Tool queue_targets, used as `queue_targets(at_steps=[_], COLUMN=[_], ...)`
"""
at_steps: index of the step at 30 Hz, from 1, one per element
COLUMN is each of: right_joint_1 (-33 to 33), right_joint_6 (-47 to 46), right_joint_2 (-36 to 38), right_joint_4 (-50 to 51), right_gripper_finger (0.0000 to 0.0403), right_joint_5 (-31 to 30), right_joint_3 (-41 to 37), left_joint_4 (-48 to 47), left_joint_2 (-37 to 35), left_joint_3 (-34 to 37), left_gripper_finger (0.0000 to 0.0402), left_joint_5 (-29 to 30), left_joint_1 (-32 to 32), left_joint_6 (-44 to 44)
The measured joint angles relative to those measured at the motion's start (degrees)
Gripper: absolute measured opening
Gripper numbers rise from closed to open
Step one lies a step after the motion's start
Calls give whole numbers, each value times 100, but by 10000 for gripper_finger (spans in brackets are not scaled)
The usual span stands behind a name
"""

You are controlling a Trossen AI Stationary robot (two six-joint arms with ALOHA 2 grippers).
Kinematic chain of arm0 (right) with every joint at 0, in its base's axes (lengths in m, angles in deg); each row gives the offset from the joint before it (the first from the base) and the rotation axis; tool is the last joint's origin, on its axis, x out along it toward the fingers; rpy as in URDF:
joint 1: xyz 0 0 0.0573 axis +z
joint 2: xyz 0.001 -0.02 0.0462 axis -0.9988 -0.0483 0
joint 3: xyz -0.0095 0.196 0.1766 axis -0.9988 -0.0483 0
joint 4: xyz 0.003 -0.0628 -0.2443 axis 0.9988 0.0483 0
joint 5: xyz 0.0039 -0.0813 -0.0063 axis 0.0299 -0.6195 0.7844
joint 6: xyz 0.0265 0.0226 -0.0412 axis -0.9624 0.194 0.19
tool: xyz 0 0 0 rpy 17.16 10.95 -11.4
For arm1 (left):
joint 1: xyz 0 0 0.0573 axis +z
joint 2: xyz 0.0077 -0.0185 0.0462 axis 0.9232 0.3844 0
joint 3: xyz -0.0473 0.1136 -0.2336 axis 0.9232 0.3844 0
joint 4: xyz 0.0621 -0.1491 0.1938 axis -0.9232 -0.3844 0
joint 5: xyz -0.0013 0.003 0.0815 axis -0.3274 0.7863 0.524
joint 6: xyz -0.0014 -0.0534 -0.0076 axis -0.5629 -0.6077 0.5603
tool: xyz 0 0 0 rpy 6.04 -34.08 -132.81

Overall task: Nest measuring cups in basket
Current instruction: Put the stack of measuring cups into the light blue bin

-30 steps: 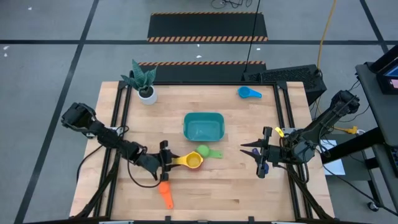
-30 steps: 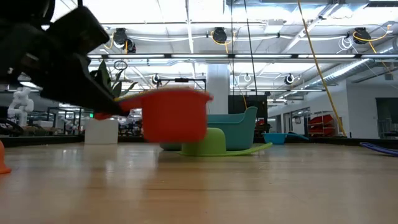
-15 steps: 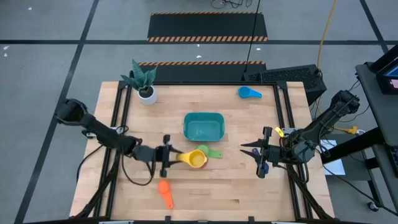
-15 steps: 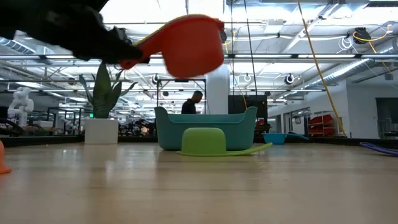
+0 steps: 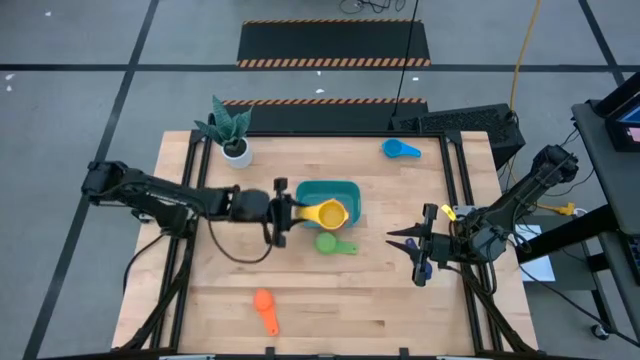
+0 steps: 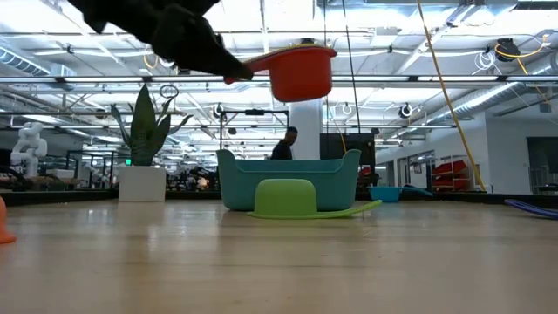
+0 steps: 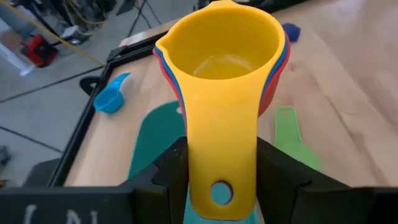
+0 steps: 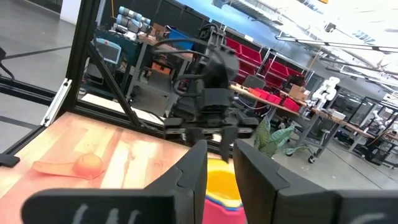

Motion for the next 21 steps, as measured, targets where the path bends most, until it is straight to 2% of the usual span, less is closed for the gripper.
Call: queue_targets(at_steps=[3, 8, 11, 14, 21], right_joint_1=[1, 0, 0, 0, 0], right_joint_6=[2, 45, 50, 184, 216], right_joint_2=[0, 0, 0, 0, 2], right_joint_4=[0, 0, -2, -7, -7], right_gripper_finger=[73, 73, 73, 73, 73], right_joint_5=[0, 0, 0, 0, 0], right_joint_3=[0, 0, 0, 0, 0], left_joint_4=[4, -1, 335, 700, 592], left_joint_2=[4, 30, 113, 194, 597], left_joint_3=[-9, 68, 68, 8, -88], left_gripper_finger=[141, 146, 148, 149, 150], left_joint_5=[-461, -529, -547, -852, -960], left_joint_1=[270, 488, 640, 797, 1091], left_joint_6=[-20, 83, 160, 201, 46])
